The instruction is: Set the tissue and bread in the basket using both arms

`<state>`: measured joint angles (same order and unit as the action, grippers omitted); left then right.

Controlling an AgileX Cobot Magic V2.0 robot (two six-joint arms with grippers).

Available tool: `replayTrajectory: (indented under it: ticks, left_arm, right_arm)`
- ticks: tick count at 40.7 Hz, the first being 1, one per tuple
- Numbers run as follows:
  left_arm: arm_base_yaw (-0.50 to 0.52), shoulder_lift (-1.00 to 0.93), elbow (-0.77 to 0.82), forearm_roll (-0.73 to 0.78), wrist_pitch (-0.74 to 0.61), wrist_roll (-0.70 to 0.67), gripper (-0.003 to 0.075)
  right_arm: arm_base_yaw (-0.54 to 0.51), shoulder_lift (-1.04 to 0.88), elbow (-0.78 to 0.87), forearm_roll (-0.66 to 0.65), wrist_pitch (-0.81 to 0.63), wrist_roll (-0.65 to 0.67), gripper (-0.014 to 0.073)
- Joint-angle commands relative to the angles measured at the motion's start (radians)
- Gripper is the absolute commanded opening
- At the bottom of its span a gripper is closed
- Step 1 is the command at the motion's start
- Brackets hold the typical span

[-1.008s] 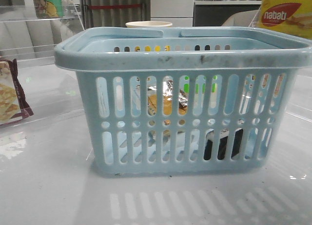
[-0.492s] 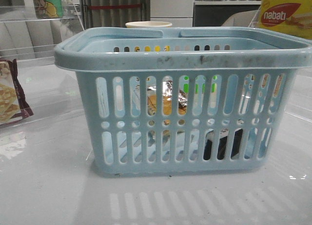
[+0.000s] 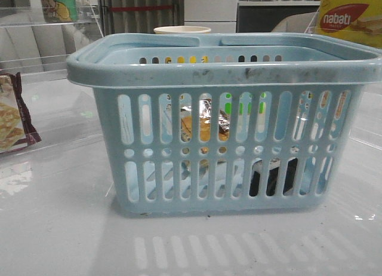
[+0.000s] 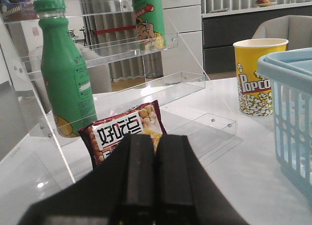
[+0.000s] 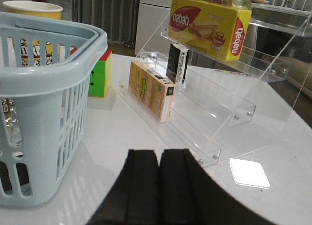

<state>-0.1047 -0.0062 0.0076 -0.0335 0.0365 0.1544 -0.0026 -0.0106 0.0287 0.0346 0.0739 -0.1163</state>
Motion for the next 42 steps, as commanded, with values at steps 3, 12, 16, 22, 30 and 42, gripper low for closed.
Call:
replayTrajectory:
  ticks: [3, 12, 16, 22, 30, 42]
  left_arm:
    - [0.001, -0.016, -0.002, -0.003, -0.094, -0.012, 0.0091]
    - [0.001, -0.016, -0.002, -0.003, -0.094, -0.012, 0.0091]
    - [0.001, -0.016, -0.002, -0.003, -0.094, -0.012, 0.0091]
    - [0.001, -0.016, -0.002, -0.003, -0.094, -0.012, 0.0091]
    - [0.001, -0.016, -0.002, -0.003, -0.094, -0.012, 0.0091]
    - [0.001, -0.016, -0.002, -0.003, -0.094, -0.012, 0.0091]
  right_arm:
    - [-0.006, -0.018, 0.001, 0.01, -0.128, 0.014, 0.0057]
    - [-0.006, -0.018, 0.001, 0.115, -0.135, 0.014, 0.0057]
    - [-0.006, -0.018, 0.001, 0.121, -0.14, 0.014, 0.0057]
    - [-0.006, -0.018, 0.001, 0.121, -0.139, 0.014, 0.0057]
    - [-0.006, -0.018, 0.001, 0.121, -0.139, 0.014, 0.0057]
    - [-0.003, -0.019, 0.001, 0.121, -0.139, 0.014, 0.0057]
